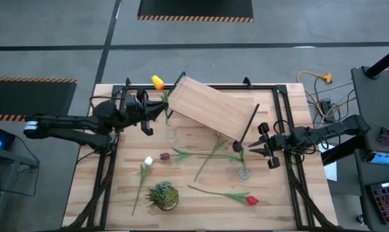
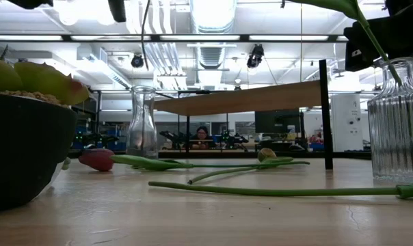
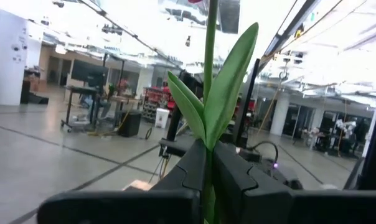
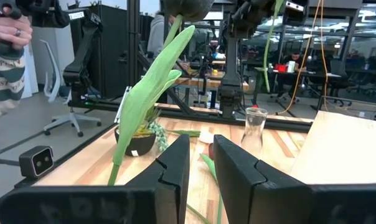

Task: Pick and place flowers into a vace then onto a shelf
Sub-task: Put the yellow tulip into the left transparent vase

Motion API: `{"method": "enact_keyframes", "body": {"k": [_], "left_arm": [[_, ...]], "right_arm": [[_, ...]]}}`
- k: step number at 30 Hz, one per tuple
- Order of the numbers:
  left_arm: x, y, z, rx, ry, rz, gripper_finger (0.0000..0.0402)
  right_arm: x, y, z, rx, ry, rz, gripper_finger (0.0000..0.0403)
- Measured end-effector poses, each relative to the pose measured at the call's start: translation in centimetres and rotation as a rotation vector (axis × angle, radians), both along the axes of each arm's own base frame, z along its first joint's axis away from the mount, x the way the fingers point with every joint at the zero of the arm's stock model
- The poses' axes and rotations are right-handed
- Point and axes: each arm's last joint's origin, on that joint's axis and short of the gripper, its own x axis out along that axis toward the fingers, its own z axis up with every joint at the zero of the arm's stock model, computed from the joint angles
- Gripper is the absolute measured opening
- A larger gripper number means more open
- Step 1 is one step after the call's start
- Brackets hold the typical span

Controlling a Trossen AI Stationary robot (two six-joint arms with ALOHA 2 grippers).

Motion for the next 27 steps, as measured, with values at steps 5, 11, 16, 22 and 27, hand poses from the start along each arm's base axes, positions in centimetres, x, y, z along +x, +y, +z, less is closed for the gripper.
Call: {"method": "enact_keyframes", "body": {"k": [5, 11, 16, 22, 27], "left_arm": [[0.7, 0.0, -0.7, -0.017, 0.045, -0.007, 0.0], [2.1, 0.1, -2.0, -0.064, 0.112, -0.018, 0.0], [3.2, 0.2, -3.4, -0.07, 0.191, -0.016, 0.0], [3.7, 0.2, -5.0, -0.072, 0.25, -0.014, 0.0], [3.5, 0.2, -6.6, -0.061, 0.299, -0.008, 0.0]], "right_arm": [[0.0, 0.0, 0.0, 0.0, 0.0, 0.0, 0.0063], [0.0, 0.0, 0.0, -0.001, 0.0, 0.001, 0.0063], [0.0, 0.0, 0.0, -0.001, 0.0, 0.001, 0.0063], [0.0, 0.0, 0.0, -0.001, 0.0, 0.001, 0.0063], [0.0, 0.0, 0.0, -0.001, 0.001, 0.001, 0.0063]]}}
